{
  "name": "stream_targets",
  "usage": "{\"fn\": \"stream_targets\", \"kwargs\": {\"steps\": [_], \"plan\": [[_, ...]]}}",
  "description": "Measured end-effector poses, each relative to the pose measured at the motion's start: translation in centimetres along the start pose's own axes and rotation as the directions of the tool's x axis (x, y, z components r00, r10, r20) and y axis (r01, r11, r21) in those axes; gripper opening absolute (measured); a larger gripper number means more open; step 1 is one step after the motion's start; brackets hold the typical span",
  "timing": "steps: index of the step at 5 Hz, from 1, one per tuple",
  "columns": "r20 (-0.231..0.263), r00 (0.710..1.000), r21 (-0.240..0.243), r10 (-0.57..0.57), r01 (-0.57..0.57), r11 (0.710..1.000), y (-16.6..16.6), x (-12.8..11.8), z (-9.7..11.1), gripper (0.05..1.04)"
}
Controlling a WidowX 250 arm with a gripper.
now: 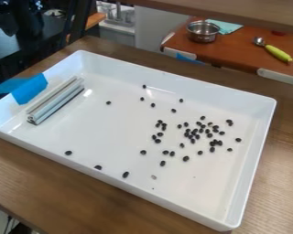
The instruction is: Sweep into pile
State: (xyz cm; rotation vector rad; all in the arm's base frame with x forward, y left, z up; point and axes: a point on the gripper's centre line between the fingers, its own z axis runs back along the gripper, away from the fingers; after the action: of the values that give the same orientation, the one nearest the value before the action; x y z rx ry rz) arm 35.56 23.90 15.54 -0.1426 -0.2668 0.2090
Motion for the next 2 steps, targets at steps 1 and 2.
{"fn": "stream_targets", "kwargs": {"steps": [1,2], "plan": [[-0.047,0.999,-0.028,0.014,-0.015,0.999,0.1,-0.8,-1.8,1.000],[-0.107,0.994,-0.071,0.001,-0.008,0.997,-0.5,-2.4,-3.6,1.000]]}}
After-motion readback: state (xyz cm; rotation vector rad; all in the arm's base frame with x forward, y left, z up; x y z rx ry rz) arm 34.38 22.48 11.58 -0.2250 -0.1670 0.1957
